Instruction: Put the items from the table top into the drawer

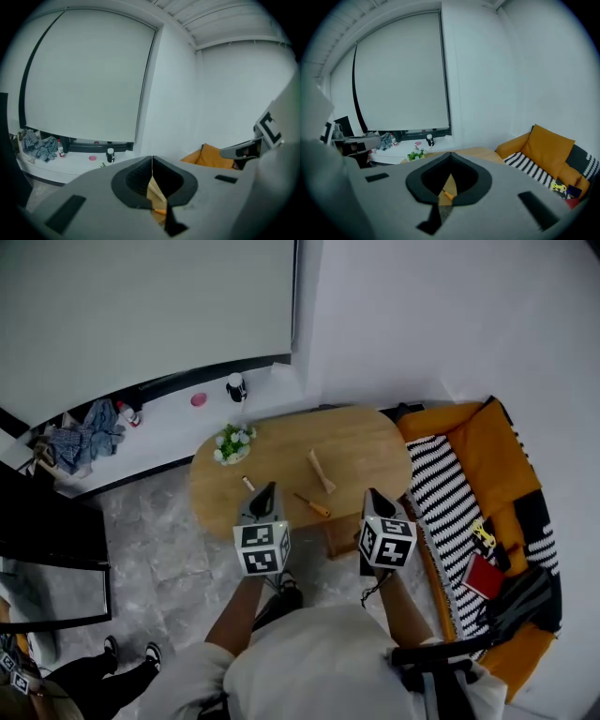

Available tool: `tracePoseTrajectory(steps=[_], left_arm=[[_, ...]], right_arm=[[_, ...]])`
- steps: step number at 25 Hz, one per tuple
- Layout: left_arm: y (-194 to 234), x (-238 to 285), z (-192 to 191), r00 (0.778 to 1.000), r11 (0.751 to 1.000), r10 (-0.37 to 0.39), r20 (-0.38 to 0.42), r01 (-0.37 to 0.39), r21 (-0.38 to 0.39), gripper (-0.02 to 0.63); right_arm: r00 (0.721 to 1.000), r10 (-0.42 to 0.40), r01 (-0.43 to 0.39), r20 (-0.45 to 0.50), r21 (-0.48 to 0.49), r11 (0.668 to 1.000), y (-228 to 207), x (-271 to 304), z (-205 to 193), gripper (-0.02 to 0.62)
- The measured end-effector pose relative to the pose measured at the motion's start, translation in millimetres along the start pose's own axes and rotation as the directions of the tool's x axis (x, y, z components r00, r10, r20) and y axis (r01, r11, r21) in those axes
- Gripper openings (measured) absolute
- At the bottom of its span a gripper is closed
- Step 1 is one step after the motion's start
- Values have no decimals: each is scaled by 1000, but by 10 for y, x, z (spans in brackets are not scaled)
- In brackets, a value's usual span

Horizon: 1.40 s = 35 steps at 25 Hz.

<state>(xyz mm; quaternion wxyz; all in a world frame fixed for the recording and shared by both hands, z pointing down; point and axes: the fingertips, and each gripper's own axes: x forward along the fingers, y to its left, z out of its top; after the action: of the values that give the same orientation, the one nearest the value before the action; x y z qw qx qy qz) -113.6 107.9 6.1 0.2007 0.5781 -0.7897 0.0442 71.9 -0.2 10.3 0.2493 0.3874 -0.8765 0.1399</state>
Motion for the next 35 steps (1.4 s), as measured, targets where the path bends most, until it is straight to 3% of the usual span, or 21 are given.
tracePoseTrajectory(steps=[7,20,27,35], left_arm=[[205,431,-260,994,998,45,-102,-49,-32,10],[470,773,-987,952,971,198,-234,-224,-89,10],[611,964,-1673,924,944,247,-290,-298,-143,11],[886,1325,-2743,901,918,275,-335,-349,-187,11]], right_arm=[[996,30,-32,-80,-20,999,-95,564,-65,-8],[958,153,-187,-242,-122,975,-198,1459,-556,-8],[927,206,-260,-315,-140,955,-83,1895,-1110,-8],[882,241,-318,-405,-134,939,34,2361,-2124,-8]])
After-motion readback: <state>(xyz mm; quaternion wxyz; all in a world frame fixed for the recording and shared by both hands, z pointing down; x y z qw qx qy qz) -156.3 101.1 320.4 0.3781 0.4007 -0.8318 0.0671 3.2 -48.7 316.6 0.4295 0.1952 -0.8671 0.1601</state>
